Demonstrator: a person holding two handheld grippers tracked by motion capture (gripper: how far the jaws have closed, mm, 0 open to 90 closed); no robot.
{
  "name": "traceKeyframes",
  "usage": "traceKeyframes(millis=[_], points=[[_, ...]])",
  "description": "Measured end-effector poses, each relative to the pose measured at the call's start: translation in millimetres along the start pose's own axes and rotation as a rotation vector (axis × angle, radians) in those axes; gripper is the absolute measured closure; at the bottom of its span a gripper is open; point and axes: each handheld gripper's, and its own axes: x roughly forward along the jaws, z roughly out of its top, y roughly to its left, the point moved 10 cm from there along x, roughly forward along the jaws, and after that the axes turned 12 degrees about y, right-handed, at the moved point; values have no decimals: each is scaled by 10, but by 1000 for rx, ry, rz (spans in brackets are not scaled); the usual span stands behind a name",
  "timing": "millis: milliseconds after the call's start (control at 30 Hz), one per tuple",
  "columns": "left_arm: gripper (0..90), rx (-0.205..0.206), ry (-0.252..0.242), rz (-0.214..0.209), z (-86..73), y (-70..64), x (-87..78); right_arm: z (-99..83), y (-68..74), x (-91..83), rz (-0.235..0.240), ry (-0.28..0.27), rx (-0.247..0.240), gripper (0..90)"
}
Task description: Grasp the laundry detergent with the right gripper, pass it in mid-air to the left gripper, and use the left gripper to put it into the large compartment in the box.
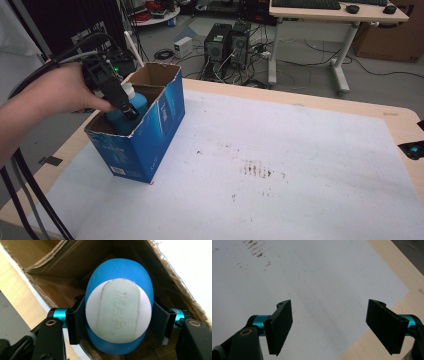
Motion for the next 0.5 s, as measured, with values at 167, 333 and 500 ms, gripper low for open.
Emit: traceKeyframes(millis=[167,333,500], points=[[380,4,1,4,8,-1,36,-4,-5,2,-1,1,1,209],[380,6,2,4,19,0,42,-4,1,4,0,1,-2,209],[379,6,2,2,10,2,45,-10,6,5,0,1,3,208]])
